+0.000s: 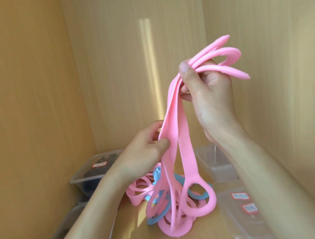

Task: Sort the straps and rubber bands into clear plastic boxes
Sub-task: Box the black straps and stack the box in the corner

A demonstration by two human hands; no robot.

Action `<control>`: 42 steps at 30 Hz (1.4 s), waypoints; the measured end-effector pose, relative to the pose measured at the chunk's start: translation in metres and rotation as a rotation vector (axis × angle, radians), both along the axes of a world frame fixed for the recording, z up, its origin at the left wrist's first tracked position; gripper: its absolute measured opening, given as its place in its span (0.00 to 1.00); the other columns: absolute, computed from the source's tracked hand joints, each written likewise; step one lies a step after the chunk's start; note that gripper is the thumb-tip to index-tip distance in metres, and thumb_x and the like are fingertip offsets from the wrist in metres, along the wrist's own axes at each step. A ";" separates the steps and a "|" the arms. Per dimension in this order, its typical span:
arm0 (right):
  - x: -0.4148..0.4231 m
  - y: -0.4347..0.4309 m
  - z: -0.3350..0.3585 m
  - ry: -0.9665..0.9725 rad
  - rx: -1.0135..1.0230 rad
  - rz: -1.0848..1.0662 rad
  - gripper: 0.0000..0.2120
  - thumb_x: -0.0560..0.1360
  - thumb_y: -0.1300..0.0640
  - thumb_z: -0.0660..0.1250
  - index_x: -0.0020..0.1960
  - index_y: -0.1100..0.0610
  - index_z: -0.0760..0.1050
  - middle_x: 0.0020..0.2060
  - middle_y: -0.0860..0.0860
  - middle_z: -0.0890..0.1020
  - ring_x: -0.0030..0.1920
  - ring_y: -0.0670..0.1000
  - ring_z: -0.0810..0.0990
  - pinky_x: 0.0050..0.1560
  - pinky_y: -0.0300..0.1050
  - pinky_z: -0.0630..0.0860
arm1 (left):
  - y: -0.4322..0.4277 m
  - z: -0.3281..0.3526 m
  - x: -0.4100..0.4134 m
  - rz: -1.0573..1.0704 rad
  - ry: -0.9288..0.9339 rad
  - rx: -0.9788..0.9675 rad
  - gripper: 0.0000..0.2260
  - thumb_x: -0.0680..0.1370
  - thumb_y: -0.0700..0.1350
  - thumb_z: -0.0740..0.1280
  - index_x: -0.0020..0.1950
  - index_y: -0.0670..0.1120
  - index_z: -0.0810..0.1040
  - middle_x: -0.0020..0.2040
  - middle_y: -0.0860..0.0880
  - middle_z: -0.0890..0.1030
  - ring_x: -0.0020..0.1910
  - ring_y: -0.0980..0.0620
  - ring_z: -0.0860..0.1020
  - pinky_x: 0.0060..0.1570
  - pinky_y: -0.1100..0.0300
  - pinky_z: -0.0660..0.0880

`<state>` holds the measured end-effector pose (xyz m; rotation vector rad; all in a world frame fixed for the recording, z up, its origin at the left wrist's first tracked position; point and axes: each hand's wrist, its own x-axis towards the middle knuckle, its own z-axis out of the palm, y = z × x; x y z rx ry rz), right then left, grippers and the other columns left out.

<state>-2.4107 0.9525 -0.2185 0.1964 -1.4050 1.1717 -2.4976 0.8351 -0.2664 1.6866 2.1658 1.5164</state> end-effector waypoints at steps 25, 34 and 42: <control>0.008 -0.005 0.004 -0.005 0.011 0.061 0.11 0.79 0.55 0.66 0.38 0.52 0.75 0.30 0.48 0.78 0.36 0.48 0.78 0.50 0.63 0.78 | 0.009 -0.008 0.016 -0.047 -0.037 0.069 0.17 0.72 0.54 0.72 0.60 0.57 0.73 0.27 0.57 0.65 0.27 0.57 0.65 0.32 0.64 0.67; 0.002 -0.009 0.000 -0.021 0.017 0.094 0.09 0.78 0.56 0.67 0.39 0.52 0.76 0.29 0.47 0.77 0.36 0.50 0.77 0.49 0.66 0.77 | 0.005 -0.009 0.007 -0.034 -0.063 0.042 0.02 0.77 0.40 0.69 0.49 0.46 0.79 0.44 0.48 0.84 0.43 0.51 0.82 0.48 0.55 0.79; 0.000 -0.008 -0.001 -0.023 0.019 0.088 0.08 0.78 0.55 0.66 0.41 0.55 0.76 0.27 0.46 0.76 0.37 0.52 0.79 0.49 0.66 0.78 | 0.004 -0.010 0.011 -0.089 -0.216 0.042 0.11 0.78 0.36 0.64 0.59 0.44 0.70 0.46 0.47 0.84 0.47 0.49 0.83 0.52 0.51 0.80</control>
